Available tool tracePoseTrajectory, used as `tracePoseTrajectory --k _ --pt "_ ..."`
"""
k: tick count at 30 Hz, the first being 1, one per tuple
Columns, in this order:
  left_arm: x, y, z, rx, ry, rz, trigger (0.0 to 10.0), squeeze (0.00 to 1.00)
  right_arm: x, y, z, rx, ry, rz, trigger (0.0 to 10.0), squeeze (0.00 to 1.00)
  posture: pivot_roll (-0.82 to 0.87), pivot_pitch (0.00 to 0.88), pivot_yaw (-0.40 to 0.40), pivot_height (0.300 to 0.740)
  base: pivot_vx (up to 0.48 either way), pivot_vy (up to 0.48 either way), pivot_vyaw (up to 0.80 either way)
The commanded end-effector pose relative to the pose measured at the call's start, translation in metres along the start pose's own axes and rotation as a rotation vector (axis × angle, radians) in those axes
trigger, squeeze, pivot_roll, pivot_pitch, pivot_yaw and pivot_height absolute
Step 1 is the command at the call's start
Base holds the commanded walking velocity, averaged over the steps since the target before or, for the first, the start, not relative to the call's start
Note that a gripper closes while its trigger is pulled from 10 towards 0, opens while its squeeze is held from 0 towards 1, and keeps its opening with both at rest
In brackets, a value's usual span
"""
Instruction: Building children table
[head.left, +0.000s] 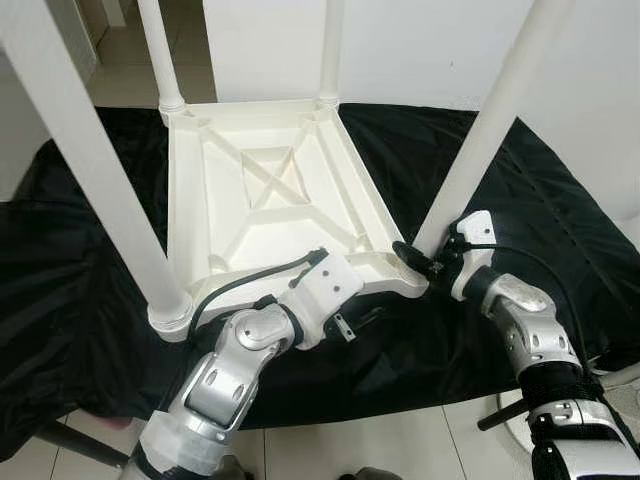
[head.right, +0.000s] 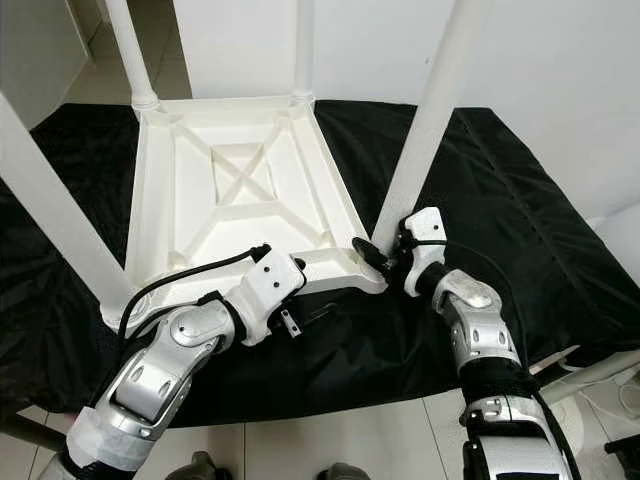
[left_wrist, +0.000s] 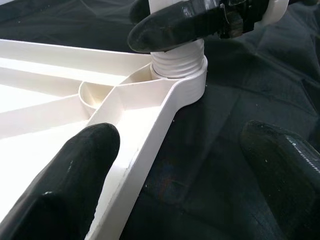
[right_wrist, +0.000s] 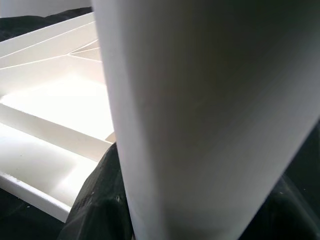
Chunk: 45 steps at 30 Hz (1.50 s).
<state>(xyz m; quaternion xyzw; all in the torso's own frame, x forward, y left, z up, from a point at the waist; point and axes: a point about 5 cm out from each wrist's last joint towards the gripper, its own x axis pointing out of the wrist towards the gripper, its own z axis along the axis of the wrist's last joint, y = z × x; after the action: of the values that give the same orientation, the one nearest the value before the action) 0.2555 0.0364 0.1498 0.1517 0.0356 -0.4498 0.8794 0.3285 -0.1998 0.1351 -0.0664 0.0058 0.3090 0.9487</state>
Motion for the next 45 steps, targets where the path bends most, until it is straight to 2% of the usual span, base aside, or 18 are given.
tracePoseTrajectory --k 1,2,3,5,9,12,15,16,17,21,24,27,33,38,39,40,41,45 --pt "0.0 0.001 0.003 0.003 -0.006 0.03 10.0 0.0 -0.005 -0.002 -0.009 0.002 0.044 -0.004 0.0 0.0 -0.06 0.013 -0.036 0.74 0.0 0.0 0.0" --pt "0.001 0.001 0.004 0.007 -0.011 0.031 10.0 0.0 -0.005 0.002 -0.011 0.021 0.049 0.004 0.0 0.0 -0.06 0.012 -0.035 0.74 0.0 0.0 0.0" --pt "0.002 0.002 0.005 0.008 -0.013 0.032 10.0 0.0 -0.005 0.005 -0.013 0.03 0.048 -0.006 10.0 0.0 -0.06 0.011 -0.035 0.74 0.0 0.0 0.0" --pt "0.003 0.003 0.006 0.008 -0.017 0.039 10.0 0.0 -0.004 0.007 -0.014 0.062 0.036 -0.038 10.0 0.0 -0.06 0.01 -0.032 0.74 0.0 0.0 0.0" --pt "0.003 0.005 0.006 0.008 -0.02 0.063 10.0 0.0 0.004 0.014 -0.014 0.108 0.009 -0.204 10.0 0.0 -0.06 0.001 -0.034 0.74 0.0 0.0 0.0" --pt "0.003 0.005 0.006 0.006 -0.02 0.066 10.0 0.0 0.006 0.017 -0.015 0.125 0.015 -0.243 10.0 0.0 -0.06 0.0 -0.032 0.74 0.0 0.0 0.0" --pt "0.004 0.004 0.006 0.001 -0.018 0.074 10.0 0.0 0.01 0.024 -0.015 0.153 0.012 -0.333 10.0 0.0 -0.07 0.0 -0.032 0.74 0.0 0.0 0.0" --pt "0.005 0.005 0.007 -0.002 -0.019 0.079 10.0 0.0 0.012 0.027 -0.015 0.18 0.008 -0.399 10.0 0.0 -0.07 0.0 -0.032 0.74 0.0 0.0 0.0" --pt "0.005 0.005 0.007 -0.002 -0.019 0.079 10.0 0.0 0.012 0.027 -0.015 0.18 0.008 -0.399 10.0 0.0 -0.07 0.0 -0.032 0.74 0.0 0.0 0.0" --pt "0.008 0.011 0.006 -0.009 -0.025 0.116 10.0 0.0 0.009 0.043 -0.019 0.232 0.04 -0.749 10.0 0.0 -0.08 0.0 -0.043 0.74 0.0 0.0 0.0" --pt "0.009 0.014 0.006 -0.009 -0.027 0.141 10.0 0.0 0.009 0.057 -0.021 0.282 0.044 -0.898 10.0 0.0 -0.08 0.0 -0.048 0.74 0.0 0.0 0.0" --pt "0.011 0.015 0.006 -0.014 -0.029 0.151 10.0 0.0 0.016 0.067 -0.02 0.319 0.046 -0.867 10.0 0.0 -0.09 0.0 -0.049 0.74 0.0 0.0 0.0" --pt "0.012 0.013 0.008 -0.019 -0.039 0.149 10.0 0.0 0.014 0.065 -0.012 0.26 0.019 -0.821 10.0 0.0 -0.1 0.0 -0.047 0.74 0.0 0.0 0.0" --pt "0.013 0.016 0.007 -0.014 -0.04 0.142 10.0 0.0 0.008 0.063 -0.008 0.268 -0.004 -0.814 10.0 0.0 -0.1 0.0 -0.046 0.74 0.0 0.0 0.0" --pt "0.013 0.017 0.007 -0.014 -0.041 0.142 10.0 0.0 0.006 0.062 -0.007 0.259 -0.014 -0.815 10.0 0.61 -0.1 0.0 -0.046 0.74 0.0 0.0 0.0" --pt "0.013 0.017 0.007 -0.012 -0.042 0.141 10.0 0.0 0.005 0.061 -0.006 0.25 -0.023 -0.802 10.0 1.0 -0.1 0.0 -0.046 0.74 0.0 0.0 0.0" --pt "0.013 0.017 0.008 -0.009 -0.044 0.14 10.0 0.0 -0.001 0.056 -0.006 0.235 -0.042 -0.788 10.0 1.0 -0.1 0.0 -0.04 0.74 0.0 0.0 0.0" --pt "0.013 0.017 0.007 -0.008 -0.044 0.139 10.0 0.0 -0.005 0.052 -0.007 0.236 -0.043 -0.769 10.0 1.0 -0.1 0.0 -0.04 0.74 0.0 0.0 0.0"
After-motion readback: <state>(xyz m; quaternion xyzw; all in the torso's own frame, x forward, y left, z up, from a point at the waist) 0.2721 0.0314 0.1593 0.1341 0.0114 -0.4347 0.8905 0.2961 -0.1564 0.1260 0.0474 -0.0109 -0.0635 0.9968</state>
